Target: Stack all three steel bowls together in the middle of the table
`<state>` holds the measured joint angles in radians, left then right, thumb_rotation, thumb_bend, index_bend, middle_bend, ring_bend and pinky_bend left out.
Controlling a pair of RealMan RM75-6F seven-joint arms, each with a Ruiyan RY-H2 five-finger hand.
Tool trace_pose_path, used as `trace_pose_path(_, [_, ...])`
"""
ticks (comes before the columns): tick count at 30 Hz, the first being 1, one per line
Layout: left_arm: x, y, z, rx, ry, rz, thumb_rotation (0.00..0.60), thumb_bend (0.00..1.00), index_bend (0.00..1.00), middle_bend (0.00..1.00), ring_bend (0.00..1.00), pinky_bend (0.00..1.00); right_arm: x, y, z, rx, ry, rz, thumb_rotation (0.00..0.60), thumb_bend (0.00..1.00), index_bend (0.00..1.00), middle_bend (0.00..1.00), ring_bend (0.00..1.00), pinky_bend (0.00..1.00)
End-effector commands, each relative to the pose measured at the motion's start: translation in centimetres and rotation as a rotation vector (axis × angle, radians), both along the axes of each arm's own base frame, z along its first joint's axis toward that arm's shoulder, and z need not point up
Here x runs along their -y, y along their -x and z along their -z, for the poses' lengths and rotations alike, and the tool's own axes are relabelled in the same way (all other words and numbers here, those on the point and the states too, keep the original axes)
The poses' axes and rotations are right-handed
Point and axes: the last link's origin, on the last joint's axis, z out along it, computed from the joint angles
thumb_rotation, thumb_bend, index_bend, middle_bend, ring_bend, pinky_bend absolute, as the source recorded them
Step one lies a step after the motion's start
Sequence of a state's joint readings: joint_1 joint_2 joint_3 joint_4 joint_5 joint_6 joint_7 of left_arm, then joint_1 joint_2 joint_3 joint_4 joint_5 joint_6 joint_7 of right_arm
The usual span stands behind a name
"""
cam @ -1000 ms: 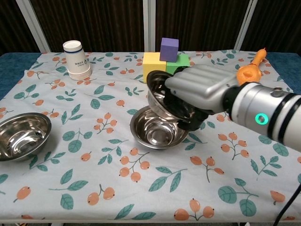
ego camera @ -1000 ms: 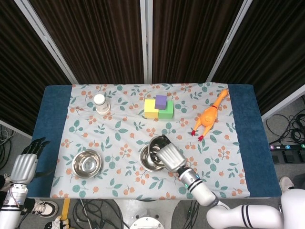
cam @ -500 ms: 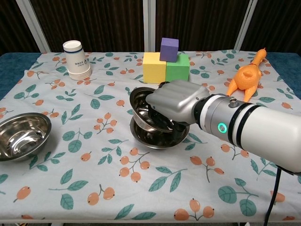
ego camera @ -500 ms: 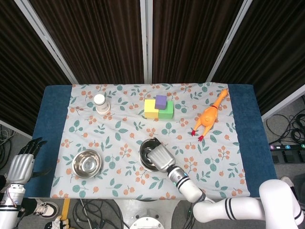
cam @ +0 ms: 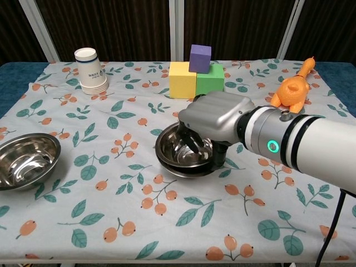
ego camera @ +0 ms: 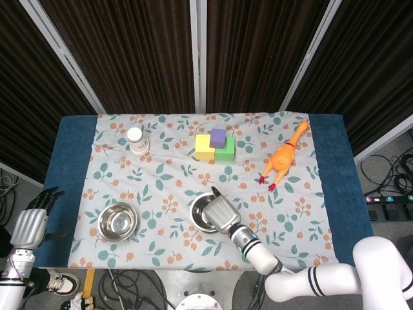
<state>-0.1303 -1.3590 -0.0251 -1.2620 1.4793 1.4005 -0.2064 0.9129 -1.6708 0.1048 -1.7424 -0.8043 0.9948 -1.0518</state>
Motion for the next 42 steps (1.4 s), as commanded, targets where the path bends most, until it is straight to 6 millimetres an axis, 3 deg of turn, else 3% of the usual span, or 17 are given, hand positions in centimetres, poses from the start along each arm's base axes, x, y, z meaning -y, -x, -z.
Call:
trace_pose_path(1, [-0.1,-0.1,0.1,-0.001,0.003,0.003,0.600,0.09,0.21,0.20,0.13,0.23,0.0,-0.2,-1.5,0.014,0.018,-0.012,0.600,0.09,0.52,0.46,0.26,0.08])
trace_pose_path(7, [-0.1,-0.3,0.3,-0.007,0.008,0.011,0.600,0.09,0.21,0.20,0.13,0.23,-0.3,0.1,-4.3,0.001,0.043,-0.003,0.600,0.06,0.44,0.34,0.15,0.02])
trace_pose_path(14, [-0.1,-0.7,0.4,-0.018,0.015,0.021,0.600,0.09,0.21,0.20,0.13,0.23,-1.7,0.9,-9.1,0.075,0.085,0.027,0.600,0.05,0.38,0.31,0.12,0.02])
trace_pose_path(20, [-0.1,-1.4,1.5,-0.041,0.070,0.059,0.600,0.09,0.21,0.20,0.13,0.23,-2.2,1.7,-14.6,0.323,0.216,0.047,0.600,0.04,0.37,0.32,0.13,0.02])
trace_pose_path(25, [-0.4,-3.1,2.7,-0.125,0.151,0.170,0.600,0.09,0.21,0.20,0.13,0.26,-1.2,3.0,-18.2,0.471,0.306,0.067,0.600,0.04,0.37,0.33,0.13,0.03])
trace_pose_path(34, [-0.9,-6.7,5.2,-0.192,0.255,0.326,0.600,0.09,0.25,0.26,0.16,0.29,0.5,5.3,-20.1,0.516,0.349,0.156,0.600,0.04,0.37,0.33,0.13,0.03])
trace_pose_path(42, [0.7,-7.4,4.4,-0.245,0.314,0.297,0.600,0.09,0.26,0.27,0.19,0.32,0.9,6.5,-19.9,0.499,0.355,0.182,0.600,0.04,0.37,0.32,0.13,0.03])
